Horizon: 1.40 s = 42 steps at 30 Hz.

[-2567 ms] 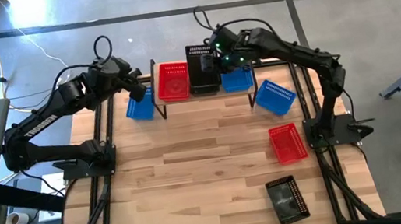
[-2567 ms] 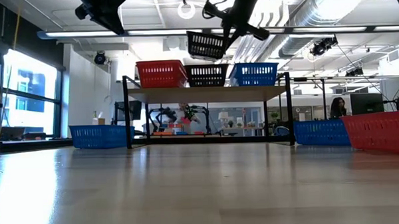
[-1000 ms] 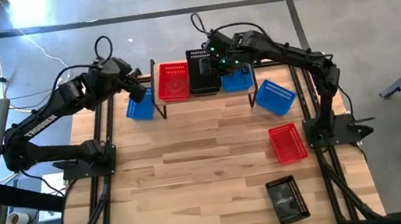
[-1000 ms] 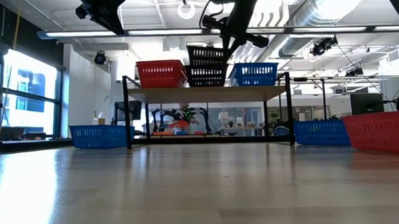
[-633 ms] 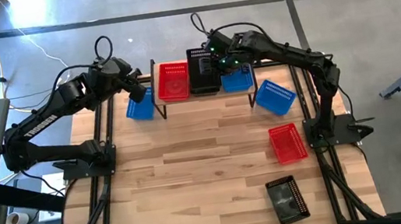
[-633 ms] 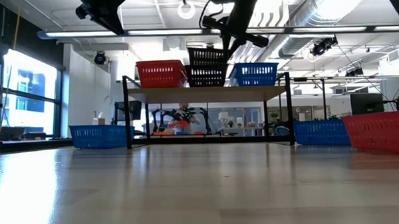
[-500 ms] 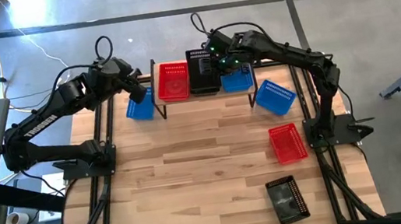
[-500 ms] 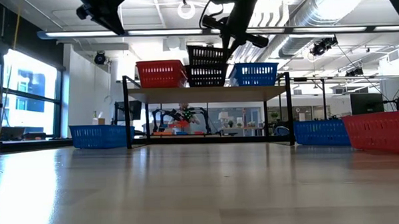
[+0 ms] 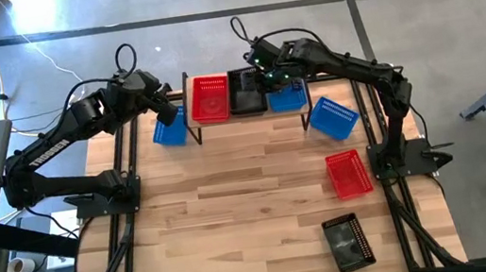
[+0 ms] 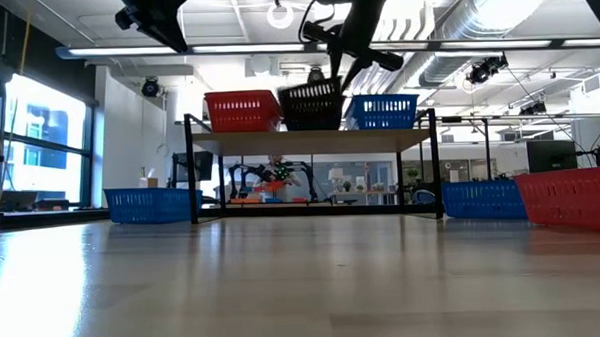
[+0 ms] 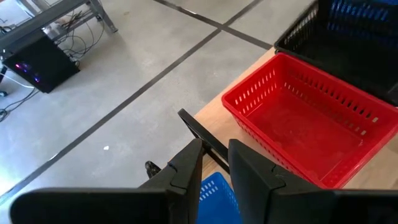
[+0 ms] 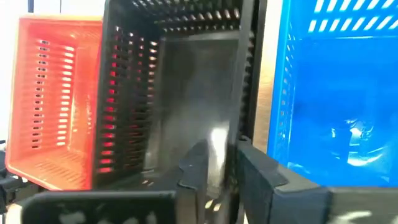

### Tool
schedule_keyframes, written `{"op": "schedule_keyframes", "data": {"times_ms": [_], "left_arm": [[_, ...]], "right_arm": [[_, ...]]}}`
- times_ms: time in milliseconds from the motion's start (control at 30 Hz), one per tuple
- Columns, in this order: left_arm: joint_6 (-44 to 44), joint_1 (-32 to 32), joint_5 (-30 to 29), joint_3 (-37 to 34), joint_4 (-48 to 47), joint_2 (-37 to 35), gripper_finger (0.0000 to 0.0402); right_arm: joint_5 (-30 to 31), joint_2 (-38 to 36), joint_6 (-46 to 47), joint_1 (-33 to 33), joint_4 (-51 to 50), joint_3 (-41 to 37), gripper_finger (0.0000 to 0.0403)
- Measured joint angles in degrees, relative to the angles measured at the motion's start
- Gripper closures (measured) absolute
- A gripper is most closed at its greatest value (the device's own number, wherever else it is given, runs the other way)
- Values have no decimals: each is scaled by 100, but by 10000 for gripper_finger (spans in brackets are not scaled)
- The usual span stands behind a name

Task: Stack baskets on shelf by color
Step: Stack the left black bin on top of the black bin on the shelf, then stack the left blue bin on top of the blue bin on the shelf

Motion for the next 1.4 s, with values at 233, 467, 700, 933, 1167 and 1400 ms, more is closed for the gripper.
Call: {"op": "schedule_keyframes", "data": {"times_ms": [233,467,700,933,1167,1400], "left_arm": [[2,0,-2,0,2,0,332],[2,0,10,0,-40,0,332],[2,2,436,0,-679,-4,332],[-136,2,996,0,-1658,-4,332],[681,2,1428,-30,-2269,-7,332],[1604,0,2141,-665,-2366,-221,332]], "right_arm": [[-2,-13,-144,-13,0,0,319],[97,-242,-577,-43,7,0,320],[29,-391,-1389,0,41,2,320],[-117,-541,-2229,-2,35,2,320],[-45,-842,-3009,-4,89,2,320],[263,-1240,-3544,-4,127,4,320]]}}
